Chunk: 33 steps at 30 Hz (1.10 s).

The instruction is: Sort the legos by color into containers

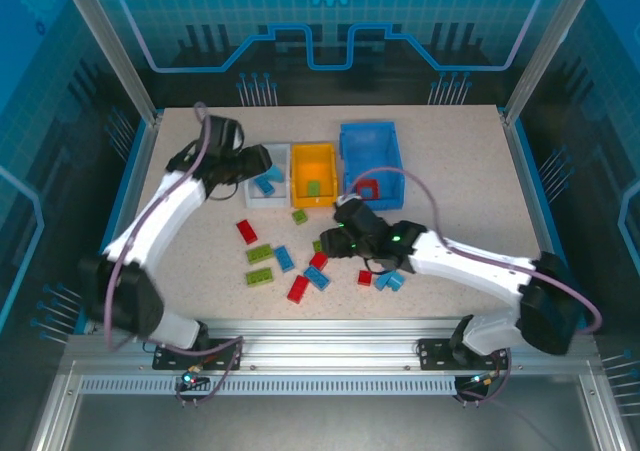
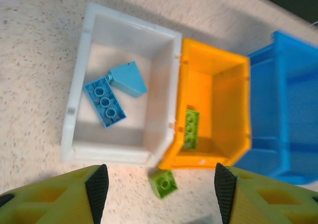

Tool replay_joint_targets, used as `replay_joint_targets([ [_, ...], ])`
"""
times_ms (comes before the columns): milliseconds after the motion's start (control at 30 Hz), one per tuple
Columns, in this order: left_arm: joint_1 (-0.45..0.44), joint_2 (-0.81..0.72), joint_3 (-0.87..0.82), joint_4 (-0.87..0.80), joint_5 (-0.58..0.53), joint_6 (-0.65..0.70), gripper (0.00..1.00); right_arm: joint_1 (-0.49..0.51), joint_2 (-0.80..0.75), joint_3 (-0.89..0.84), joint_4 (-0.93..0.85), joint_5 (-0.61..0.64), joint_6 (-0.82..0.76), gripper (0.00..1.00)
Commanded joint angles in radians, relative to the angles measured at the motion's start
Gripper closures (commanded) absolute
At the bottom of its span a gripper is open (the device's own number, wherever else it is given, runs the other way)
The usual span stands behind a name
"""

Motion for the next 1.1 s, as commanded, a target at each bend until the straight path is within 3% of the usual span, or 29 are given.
replay_joint_targets([
  [0, -0.019, -0.213, -0.164, -0.001, -0.059, -0.136, 0.38, 0.067, 0.156, 0.162, 0.009, -0.06, -0.125, 0.36],
  [200, -0.052, -0.605, -0.397, -0.119, -0.103, -0.265, 0.38, 0.087, 0.462, 0.444, -0.007, -0.127, -0.115, 0.32],
  [333, -0.052, -0.802, -0.446, -0.223, -0.138, -0.31, 0.38, 0.093, 0.675, 0.69, -0.093, -0.142, -0.113, 0.29],
  [567, -0.052, -1.003, -0.433, -0.38, -0.169, -0.344, 0.37, 0.076, 0.957, 1.041, -0.256, -0.122, -0.127, 0.26],
  [700, -0.052, -1.043, -0.413, -0.442, -0.166, -0.346, 0.37, 0.069, 1.048, 1.153, -0.293, -0.125, -0.14, 0.3],
  [833, -0.052, -1.061, -0.424, -0.466, -0.161, -0.344, 0.36, 0.067, 1.134, 1.274, -0.349, -0.105, -0.15, 0.39],
  [967, -0.052, -1.072, -0.443, -0.449, -0.151, -0.352, 0.37, 0.069, 1.166, 1.323, -0.374, -0.084, -0.139, 0.62],
  [1067, -0.052, -1.065, -0.453, -0.43, -0.132, -0.344, 0.36, 0.08, 1.109, 1.282, -0.346, -0.055, -0.148, 0.72],
])
